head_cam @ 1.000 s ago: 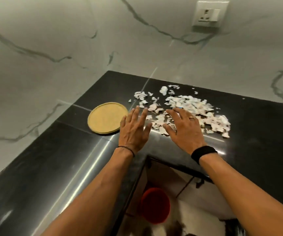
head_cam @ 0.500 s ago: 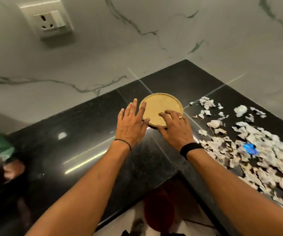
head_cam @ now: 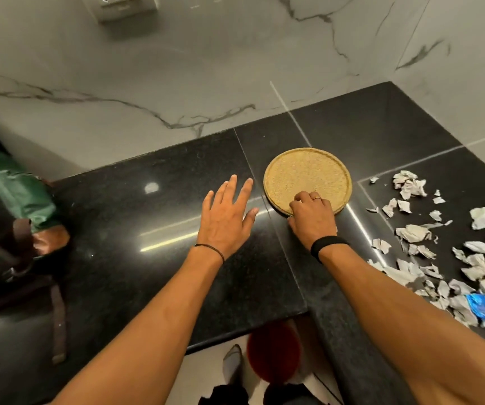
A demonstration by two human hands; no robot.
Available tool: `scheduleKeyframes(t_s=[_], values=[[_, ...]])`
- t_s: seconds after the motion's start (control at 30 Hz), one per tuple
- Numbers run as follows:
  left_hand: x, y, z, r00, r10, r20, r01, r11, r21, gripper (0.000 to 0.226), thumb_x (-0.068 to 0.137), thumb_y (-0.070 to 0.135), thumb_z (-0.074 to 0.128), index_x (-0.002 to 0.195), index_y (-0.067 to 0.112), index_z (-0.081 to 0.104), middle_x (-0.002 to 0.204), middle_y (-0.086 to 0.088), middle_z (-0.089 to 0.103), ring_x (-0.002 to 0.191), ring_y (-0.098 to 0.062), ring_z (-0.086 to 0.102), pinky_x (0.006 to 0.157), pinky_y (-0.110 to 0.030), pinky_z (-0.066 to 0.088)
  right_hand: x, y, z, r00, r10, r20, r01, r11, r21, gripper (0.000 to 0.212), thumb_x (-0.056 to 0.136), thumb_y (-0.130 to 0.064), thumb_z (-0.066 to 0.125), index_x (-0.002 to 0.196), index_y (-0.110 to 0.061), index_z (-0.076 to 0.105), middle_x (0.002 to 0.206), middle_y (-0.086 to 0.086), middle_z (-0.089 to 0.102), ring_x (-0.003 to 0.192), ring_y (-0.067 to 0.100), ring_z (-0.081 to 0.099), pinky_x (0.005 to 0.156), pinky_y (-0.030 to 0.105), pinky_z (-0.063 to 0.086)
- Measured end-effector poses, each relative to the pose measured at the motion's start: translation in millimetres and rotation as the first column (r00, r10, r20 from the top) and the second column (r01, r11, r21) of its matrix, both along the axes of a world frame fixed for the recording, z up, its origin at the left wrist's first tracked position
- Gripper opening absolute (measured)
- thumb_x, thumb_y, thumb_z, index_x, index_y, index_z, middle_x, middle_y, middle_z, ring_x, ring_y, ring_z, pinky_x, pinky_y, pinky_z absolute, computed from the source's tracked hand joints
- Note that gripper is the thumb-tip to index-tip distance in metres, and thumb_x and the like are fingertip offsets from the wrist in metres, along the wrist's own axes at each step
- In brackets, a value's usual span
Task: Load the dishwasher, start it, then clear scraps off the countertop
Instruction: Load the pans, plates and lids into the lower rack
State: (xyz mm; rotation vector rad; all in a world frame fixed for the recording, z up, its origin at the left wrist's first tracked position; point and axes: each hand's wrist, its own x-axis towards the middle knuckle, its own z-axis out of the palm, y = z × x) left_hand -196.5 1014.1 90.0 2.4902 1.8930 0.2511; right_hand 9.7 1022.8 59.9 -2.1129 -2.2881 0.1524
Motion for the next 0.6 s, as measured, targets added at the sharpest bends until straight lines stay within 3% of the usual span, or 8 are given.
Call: scheduleKeyframes(t_s=[0.2, 0.37, 0.6], values=[[16, 0, -3, 1.0, -0.025, -0.008, 0.025, 0.999, -0.031, 0.064, 0.104, 0.05, 0.04, 0.161, 0.026, 0.021, 0.166, -0.011, 0.024, 0.151, -0.029, 0.027, 0.122, -0.052, 0.023, 8, 0, -4, 0.997, 0.068, 0.029, -0.069, 0.996, 0.047, 0.019, 0.096, -0.012, 0.051, 0.101, -0.014, 0.068, 0.106, 0.006, 0.064, 0.104, 0.03, 0.056, 0.086, 0.043, 0.038], [37, 3, -1, 0.993, -0.119, -0.024, 0.117, 0.991, -0.058, 0.071, 0.1, 0.041, 0.053, 0.161, 0.026, 0.019, 0.166, -0.011, 0.023, 0.152, -0.029, 0.025, 0.122, -0.051, 0.023, 13, -11, 6, 0.991, 0.088, -0.098, -0.07, 0.982, 0.176, 0.016, 0.084, -0.021, 0.068, 0.096, -0.011, 0.066, 0.099, 0.008, 0.064, 0.093, 0.031, 0.061, 0.075, 0.042, 0.046], [65, 17, 15, 0.977, -0.208, 0.039, 0.211, 0.973, -0.089, 0.079, 0.092, 0.023, 0.068, 0.159, 0.023, 0.026, 0.163, -0.015, 0.025, 0.15, -0.035, 0.025, 0.111, -0.051, 0.042, 28, -23, 28, 0.956, 0.101, -0.277, 0.025, 0.909, 0.416, 0.013, 0.087, -0.023, 0.065, 0.098, -0.015, 0.064, 0.098, 0.003, 0.064, 0.084, 0.023, 0.062, 0.067, 0.036, 0.05]])
